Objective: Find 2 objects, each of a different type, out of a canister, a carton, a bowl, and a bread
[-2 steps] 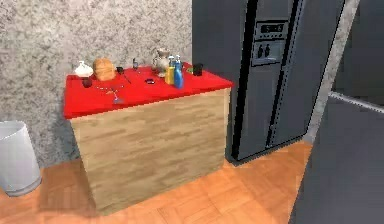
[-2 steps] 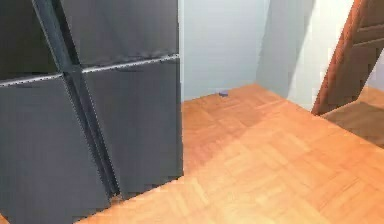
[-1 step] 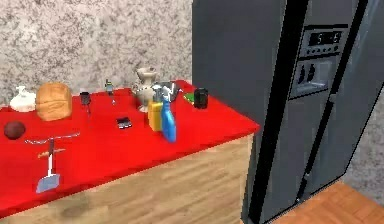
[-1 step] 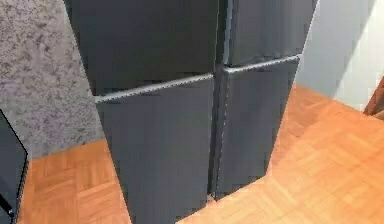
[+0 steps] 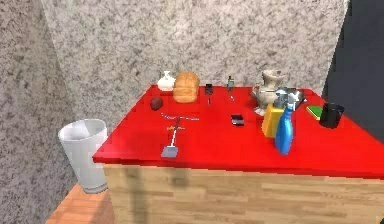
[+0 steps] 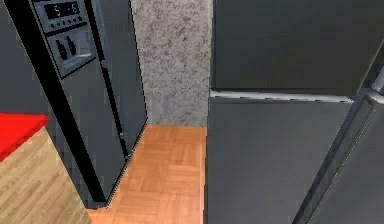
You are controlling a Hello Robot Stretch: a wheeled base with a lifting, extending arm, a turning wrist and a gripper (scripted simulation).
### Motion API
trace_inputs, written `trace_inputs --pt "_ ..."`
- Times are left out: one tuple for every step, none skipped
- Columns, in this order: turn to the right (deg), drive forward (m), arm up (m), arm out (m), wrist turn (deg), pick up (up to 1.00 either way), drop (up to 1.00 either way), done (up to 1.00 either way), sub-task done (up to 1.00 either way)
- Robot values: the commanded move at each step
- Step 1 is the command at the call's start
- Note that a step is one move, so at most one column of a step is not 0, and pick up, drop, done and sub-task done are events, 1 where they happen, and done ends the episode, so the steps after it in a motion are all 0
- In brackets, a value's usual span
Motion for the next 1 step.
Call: trace_inputs --pt "0.0 0.00 0.00 0.00 0.0 0.00 0.00 1.00 0.00"
